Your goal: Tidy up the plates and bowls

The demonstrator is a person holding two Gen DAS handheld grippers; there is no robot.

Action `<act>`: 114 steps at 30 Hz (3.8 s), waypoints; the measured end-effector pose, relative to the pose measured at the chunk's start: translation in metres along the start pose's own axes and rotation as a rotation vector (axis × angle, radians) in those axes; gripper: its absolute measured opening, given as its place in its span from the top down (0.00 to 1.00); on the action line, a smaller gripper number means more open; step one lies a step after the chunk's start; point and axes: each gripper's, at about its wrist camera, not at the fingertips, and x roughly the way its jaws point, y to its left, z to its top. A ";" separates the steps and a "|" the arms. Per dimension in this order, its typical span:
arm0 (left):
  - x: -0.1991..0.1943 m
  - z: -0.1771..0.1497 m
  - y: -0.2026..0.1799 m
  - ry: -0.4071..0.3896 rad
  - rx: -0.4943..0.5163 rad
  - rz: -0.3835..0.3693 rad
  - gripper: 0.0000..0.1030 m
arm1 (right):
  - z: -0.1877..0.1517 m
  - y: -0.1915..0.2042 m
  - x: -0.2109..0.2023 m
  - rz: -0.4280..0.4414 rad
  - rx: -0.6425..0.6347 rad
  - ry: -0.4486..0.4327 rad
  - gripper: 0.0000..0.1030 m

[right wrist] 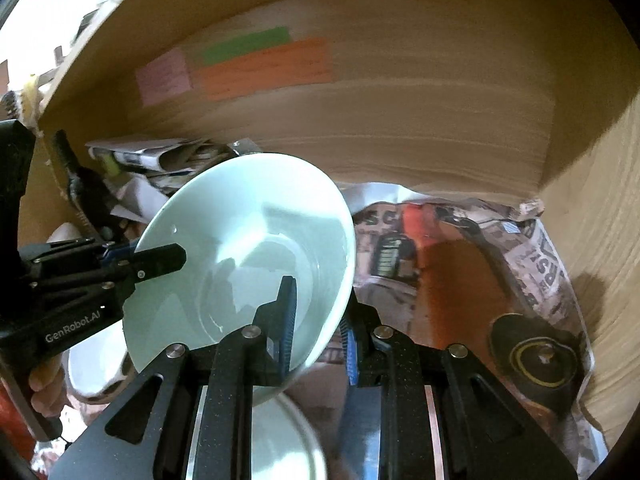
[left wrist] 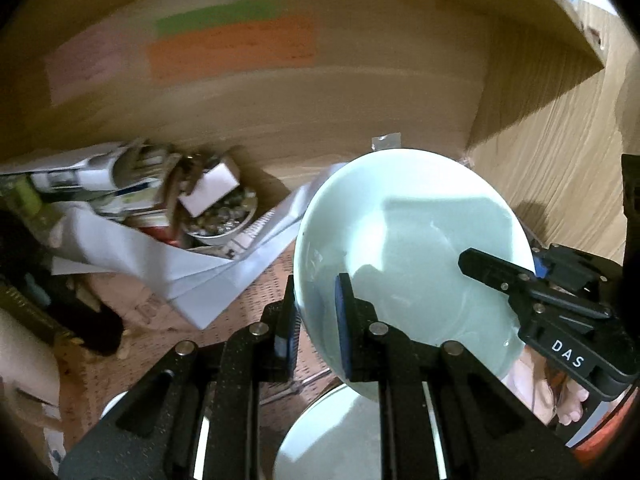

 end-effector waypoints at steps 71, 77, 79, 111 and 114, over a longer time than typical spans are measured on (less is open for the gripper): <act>-0.074 -0.157 0.153 0.047 -0.242 0.216 0.85 | -0.058 0.187 0.069 0.191 -0.292 0.218 0.79; -0.073 -0.158 0.149 0.037 -0.203 0.239 0.85 | -0.068 0.205 0.067 0.141 -0.408 0.196 0.57; -0.073 -0.158 0.151 0.040 -0.210 0.234 0.85 | -0.069 0.210 0.068 0.123 -0.430 0.189 0.55; -0.088 -0.163 0.171 0.020 -0.293 0.150 0.42 | -0.038 0.172 0.061 0.123 -0.290 0.145 0.30; -0.081 -0.169 0.172 0.050 -0.312 0.124 0.41 | -0.044 0.170 0.069 0.128 -0.292 0.193 0.30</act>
